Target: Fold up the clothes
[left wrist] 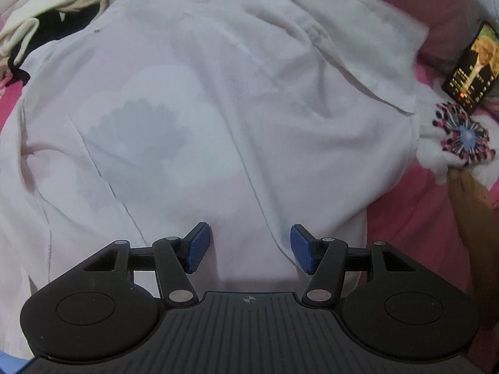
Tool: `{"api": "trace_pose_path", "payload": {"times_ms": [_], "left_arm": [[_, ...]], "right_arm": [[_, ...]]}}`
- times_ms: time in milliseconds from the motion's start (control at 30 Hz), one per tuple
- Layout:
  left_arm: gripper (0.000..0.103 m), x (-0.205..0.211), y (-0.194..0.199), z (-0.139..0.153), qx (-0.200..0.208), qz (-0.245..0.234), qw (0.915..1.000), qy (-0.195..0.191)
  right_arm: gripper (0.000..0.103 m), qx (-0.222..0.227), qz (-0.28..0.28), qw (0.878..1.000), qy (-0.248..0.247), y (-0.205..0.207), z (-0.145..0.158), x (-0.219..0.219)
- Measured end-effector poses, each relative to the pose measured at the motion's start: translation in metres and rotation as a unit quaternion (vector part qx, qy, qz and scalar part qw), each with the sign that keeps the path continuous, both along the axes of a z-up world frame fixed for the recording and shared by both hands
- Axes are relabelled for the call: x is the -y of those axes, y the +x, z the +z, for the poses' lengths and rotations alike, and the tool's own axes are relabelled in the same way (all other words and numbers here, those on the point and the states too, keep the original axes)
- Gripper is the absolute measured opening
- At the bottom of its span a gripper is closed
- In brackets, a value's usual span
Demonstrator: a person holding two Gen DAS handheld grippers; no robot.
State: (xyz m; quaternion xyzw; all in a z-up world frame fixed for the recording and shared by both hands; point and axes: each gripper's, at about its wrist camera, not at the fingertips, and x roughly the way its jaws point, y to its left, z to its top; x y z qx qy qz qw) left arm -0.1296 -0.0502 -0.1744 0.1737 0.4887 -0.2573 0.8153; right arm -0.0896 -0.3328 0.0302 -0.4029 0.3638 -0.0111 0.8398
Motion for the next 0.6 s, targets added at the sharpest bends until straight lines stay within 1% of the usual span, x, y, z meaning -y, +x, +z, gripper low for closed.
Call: {"api": "trace_pose_path", "payload": {"times_ms": [67,167,233,367,400,467,533,600], "left_arm": [[0.058,0.0,-0.002,0.0,0.0,-0.001,1.0,0.0],[0.058,-0.002,-0.005,0.001,-0.004,-0.002,1.0,0.0],[0.058,-0.002,-0.006,0.0,-0.008,-0.003,1.0,0.001],[0.058,-0.003,-0.007,0.0,-0.015,0.001,0.9999,-0.002],[0.059,-0.004,-0.007,0.001,-0.017,0.002,0.9998,-0.004],[0.059,-0.005,-0.005,0.001,-0.02,0.006,0.9998,-0.007],[0.059,-0.007,-0.005,0.003,-0.021,0.012,0.9996,-0.012],[0.059,-0.013,-0.007,0.007,-0.026,0.022,0.9991,-0.026]], "right_arm": [[0.003,0.031,-0.009,0.999,-0.033,0.017,0.011,0.004],[0.003,0.071,-0.035,0.994,-0.08,0.051,0.016,0.02],[0.003,0.087,-0.055,0.991,-0.09,0.075,0.017,0.035],[0.004,0.113,-0.097,0.985,-0.089,0.116,0.016,0.07],[0.008,0.115,-0.109,0.984,-0.087,0.123,0.015,0.078],[0.038,0.119,-0.132,0.981,-0.081,0.137,0.013,0.095],[0.043,0.108,-0.151,0.981,-0.051,0.141,0.015,0.109],[0.049,0.11,-0.163,0.98,-0.012,0.131,0.023,0.117]]}}
